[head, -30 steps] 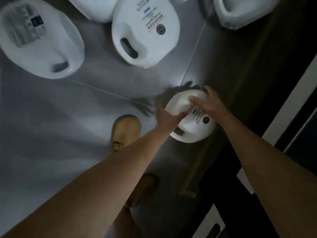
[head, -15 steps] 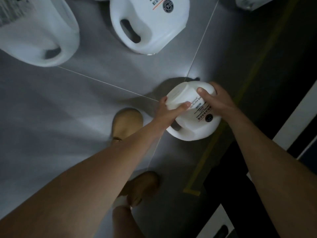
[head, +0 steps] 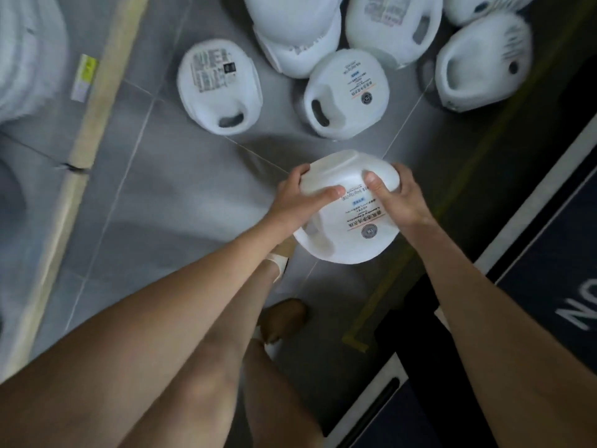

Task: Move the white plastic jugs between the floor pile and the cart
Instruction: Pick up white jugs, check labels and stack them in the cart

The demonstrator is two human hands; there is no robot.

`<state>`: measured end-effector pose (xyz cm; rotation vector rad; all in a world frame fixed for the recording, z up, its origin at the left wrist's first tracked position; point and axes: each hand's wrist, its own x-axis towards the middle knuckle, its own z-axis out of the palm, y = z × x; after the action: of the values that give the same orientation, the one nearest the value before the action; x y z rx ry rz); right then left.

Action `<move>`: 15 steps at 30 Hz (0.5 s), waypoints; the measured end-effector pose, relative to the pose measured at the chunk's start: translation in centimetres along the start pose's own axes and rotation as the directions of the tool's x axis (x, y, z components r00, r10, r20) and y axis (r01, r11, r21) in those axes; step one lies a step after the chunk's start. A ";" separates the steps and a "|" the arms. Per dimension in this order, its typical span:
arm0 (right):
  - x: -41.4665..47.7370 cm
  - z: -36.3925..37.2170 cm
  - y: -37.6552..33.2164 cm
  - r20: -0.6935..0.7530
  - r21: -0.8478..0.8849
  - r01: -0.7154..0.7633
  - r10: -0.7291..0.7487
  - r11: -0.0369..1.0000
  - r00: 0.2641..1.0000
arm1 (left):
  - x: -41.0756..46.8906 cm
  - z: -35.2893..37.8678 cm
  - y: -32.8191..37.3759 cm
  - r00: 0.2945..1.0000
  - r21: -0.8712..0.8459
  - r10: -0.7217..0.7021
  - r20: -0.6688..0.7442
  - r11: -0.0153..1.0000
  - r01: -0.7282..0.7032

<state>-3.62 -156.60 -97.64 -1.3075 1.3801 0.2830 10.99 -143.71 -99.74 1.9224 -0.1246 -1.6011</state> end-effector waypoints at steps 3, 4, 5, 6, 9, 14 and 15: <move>-5.3 0.3 -4.2 0.028 0.006 0.049 -0.049 0.999 0.998 | -6.2 -3.2 2.7 0.998 -0.091 0.068 -0.010 0.993 -0.069; -7.2 0.5 -5.6 0.038 0.012 0.073 -0.074 0.997 0.997 | -8.3 -4.2 3.5 0.996 -0.086 0.085 -0.025 0.993 -0.087; -9.2 0.6 -7.0 0.045 0.022 0.102 -0.103 0.995 0.994 | -10.5 -5.3 4.3 0.993 -0.077 0.105 -0.043 0.991 -0.109; -11.2 0.8 -8.1 0.042 0.035 0.124 -0.125 0.992 0.991 | -12.7 -6.4 5.0 0.991 -0.065 0.121 -0.062 0.990 -0.125; -17.5 1.4 -11.1 0.033 0.067 0.213 -0.216 0.975 0.976 | -19.4 -9.1 6.5 0.971 -0.025 0.195 -0.140 0.979 -0.200; -29.0 3.2 -15.2 0.100 0.109 0.345 -0.355 0.932 0.929 | -31.5 -13.0 7.0 0.923 0.038 0.288 -0.256 0.957 -0.288; -31.3 3.7 -15.9 0.126 0.108 0.367 -0.379 0.924 0.917 | -34.0 -13.7 6.7 0.913 0.038 0.305 -0.272 0.951 -0.306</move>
<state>2.33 -143.10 -65.60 -1.4214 0.9841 0.0573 16.88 -128.37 -66.32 1.9867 -0.2892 -1.1177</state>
